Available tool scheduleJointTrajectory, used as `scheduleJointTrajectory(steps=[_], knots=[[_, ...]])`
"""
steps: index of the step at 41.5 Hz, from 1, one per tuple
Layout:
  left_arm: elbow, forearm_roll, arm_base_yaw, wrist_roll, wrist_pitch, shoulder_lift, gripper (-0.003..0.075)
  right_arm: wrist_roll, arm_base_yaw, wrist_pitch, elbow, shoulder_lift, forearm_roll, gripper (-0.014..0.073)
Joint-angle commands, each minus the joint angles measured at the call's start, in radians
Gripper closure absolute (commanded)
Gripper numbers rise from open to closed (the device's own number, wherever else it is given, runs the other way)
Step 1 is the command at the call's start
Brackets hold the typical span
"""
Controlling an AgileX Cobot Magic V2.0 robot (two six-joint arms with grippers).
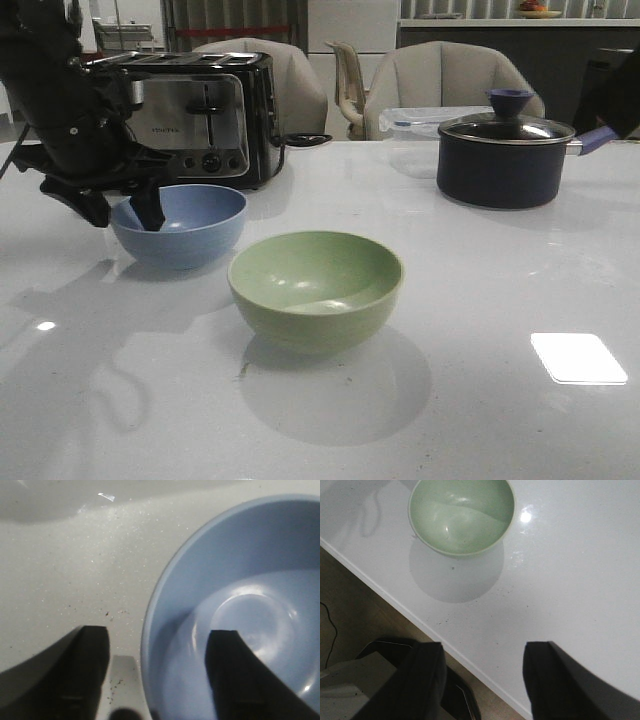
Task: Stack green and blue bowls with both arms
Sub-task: 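Lower the left gripper onto the rim of the light blue bowl and grasp, then lift the blue bowl and carry it over the green bowl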
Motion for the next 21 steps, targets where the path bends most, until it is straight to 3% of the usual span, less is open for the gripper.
scheduleJointTrajectory(steps=[1,9,21], knots=[[-0.032,-0.004,-0.001,-0.010,-0.038,-0.059,0.0465,-0.001,0.000,-0.048,-0.026,-0.014,-0.001,0.0129],[-0.032,-0.004,-0.001,-0.010,-0.033,-0.059,0.0624,-0.001,0.000,-0.048,-0.026,-0.014,-0.001,0.0129],[-0.032,-0.009,-0.001,0.028,0.044,-0.204,0.0622,-0.001,0.000,-0.048,-0.026,-0.014,-0.001,0.0129]])
